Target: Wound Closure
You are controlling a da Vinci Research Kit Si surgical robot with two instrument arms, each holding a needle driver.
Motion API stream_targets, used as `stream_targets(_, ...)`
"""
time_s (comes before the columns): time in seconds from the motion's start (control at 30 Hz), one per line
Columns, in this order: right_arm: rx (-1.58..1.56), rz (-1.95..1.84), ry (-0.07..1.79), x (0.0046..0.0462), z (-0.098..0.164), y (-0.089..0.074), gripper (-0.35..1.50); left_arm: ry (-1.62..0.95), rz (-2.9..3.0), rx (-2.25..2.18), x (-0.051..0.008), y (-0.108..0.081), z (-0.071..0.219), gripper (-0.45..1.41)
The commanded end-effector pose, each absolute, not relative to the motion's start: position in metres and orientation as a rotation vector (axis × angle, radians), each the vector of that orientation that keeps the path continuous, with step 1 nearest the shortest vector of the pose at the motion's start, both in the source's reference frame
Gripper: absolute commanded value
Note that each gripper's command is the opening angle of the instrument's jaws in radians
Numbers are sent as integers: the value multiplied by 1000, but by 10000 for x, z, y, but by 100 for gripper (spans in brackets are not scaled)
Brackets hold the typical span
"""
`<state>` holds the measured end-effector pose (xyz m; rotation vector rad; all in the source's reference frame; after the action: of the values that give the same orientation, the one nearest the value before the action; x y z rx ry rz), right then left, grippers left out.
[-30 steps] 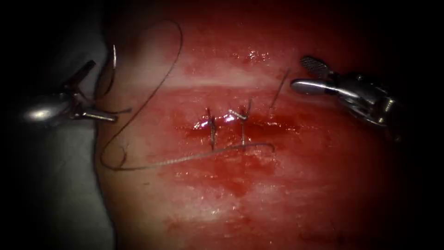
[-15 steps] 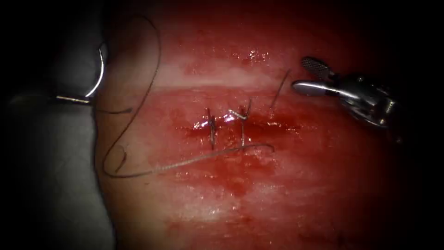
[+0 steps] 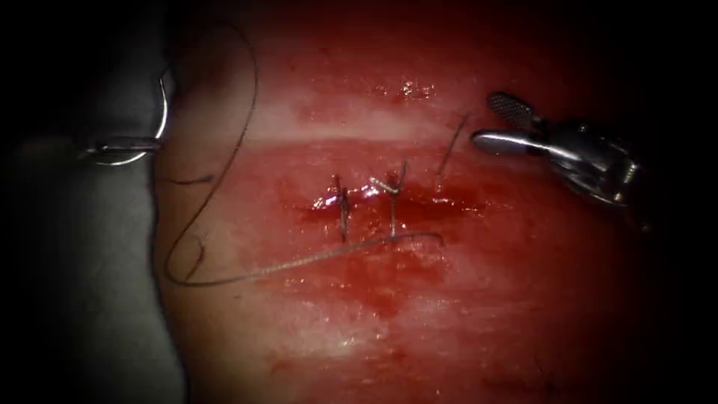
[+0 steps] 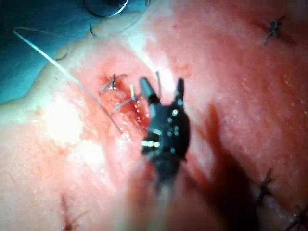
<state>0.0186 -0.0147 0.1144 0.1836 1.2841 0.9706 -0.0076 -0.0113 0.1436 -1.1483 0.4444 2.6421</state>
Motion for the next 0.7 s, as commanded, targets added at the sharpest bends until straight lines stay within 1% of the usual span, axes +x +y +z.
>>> stream_targets(0.03,189,970,1284,192,1150,-157,131,477,2701,-1143,-86,-117,1447,88)
stream_targets(0.2,189,962,1286,192,1149,-158,133,635,3002,-1041,-104,-104,1470,84)
stream_targets(0.23,191,960,1287,192,1149,-158,133,708,3112,-1007,-107,-103,1477,79)
stream_targets(0.27,191,960,1287,192,1149,-158,133,708,3112,-1007,-107,-103,1477,79)
stream_targets(0.3,191,960,1288,192,1149,-159,133,775,3212,-967,-107,-105,1483,71)
stream_targets(0.33,187,955,1287,192,1149,-159,133,789,3256,-960,-106,-106,1485,68)
stream_targets(0.47,192,951,1291,193,1149,-160,133,846,3457,-876,-106,-114,1503,69)
stream_targets(0.7,191,951,1291,195,1149,-161,133,887,3612,-797,-112,-117,1520,74)
